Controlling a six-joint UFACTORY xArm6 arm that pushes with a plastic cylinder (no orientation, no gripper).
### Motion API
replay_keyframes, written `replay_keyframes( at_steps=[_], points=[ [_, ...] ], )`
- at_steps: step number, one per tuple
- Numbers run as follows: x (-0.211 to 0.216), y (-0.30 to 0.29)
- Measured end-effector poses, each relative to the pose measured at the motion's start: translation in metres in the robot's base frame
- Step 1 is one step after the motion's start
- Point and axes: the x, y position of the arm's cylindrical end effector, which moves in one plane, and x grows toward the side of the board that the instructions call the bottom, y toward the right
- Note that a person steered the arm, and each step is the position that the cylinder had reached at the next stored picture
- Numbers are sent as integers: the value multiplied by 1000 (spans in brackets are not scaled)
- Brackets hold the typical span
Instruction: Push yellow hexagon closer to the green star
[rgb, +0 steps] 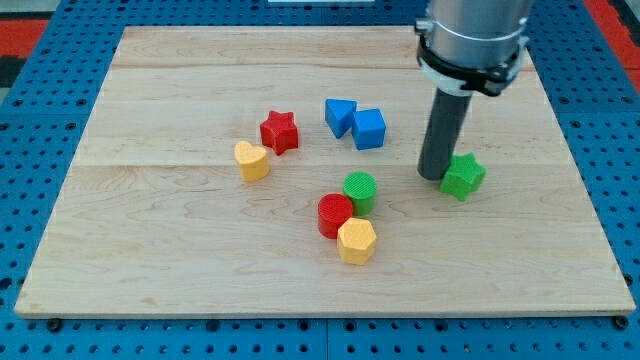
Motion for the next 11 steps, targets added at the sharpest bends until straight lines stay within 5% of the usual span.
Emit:
replay_keyframes(
  at_steps=[3, 4, 5, 9, 11],
  points=[
    [99, -21],
    [136, -73],
    [132, -130],
    [93, -63],
    [65, -77]
  ],
)
